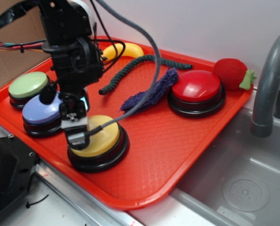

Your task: Push the yellow button.

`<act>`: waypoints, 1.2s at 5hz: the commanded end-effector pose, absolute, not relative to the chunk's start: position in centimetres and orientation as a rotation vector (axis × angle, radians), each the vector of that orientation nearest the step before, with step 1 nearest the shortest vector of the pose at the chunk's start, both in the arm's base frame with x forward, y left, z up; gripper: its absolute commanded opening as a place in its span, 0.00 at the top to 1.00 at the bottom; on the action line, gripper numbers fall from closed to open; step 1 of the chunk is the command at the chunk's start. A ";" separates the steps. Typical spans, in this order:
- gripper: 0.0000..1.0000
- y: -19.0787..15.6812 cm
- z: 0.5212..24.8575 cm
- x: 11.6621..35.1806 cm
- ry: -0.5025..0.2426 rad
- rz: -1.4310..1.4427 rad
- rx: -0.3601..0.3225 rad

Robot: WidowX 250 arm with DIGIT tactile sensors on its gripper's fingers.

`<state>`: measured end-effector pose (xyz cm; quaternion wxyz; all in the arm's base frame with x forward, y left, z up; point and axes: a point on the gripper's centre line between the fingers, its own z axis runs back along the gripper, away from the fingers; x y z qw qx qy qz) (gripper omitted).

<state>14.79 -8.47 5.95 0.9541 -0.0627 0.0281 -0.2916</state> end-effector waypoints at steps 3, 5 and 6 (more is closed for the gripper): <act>0.00 -9.8 8.1 15.4 0.031 -0.612 -0.035; 0.00 -8.5 11.6 15.8 -0.025 -0.548 -0.060; 0.00 -8.0 12.2 15.7 -0.035 -0.531 -0.071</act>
